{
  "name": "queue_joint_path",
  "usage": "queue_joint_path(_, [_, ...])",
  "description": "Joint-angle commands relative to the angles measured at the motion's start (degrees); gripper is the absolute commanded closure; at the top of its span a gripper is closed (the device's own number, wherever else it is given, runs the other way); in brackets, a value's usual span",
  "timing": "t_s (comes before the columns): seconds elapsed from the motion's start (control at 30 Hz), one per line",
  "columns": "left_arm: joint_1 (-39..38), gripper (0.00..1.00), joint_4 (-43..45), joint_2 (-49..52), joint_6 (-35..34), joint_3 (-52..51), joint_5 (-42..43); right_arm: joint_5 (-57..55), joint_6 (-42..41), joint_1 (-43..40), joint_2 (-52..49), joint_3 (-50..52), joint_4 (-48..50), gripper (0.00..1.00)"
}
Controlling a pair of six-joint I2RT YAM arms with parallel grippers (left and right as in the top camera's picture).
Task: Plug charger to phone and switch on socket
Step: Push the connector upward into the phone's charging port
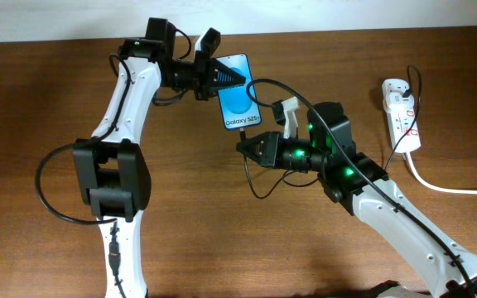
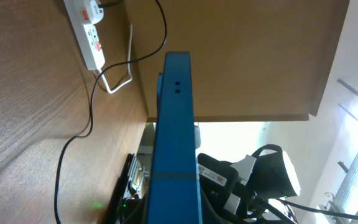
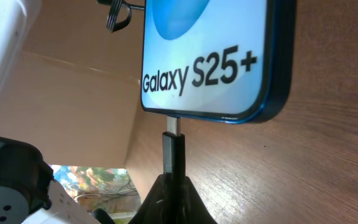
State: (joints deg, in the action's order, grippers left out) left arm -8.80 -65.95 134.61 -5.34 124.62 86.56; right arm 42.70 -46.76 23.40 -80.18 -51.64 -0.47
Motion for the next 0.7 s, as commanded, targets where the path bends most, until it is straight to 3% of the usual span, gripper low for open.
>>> queue_joint_path(0.0, [-0.9, 1.0, -0.28, -0.15, 0.72, 0.31, 2.21, -1.79, -0.15, -0.96, 0.96, -1.2, -0.22, 0.96])
queue_joint_path(0.67, [-0.9, 1.0, -0.31, -0.15, 0.72, 0.31, 2.21, -1.44, 1.77, -2.54, 0.96, -1.2, -0.17, 0.96])
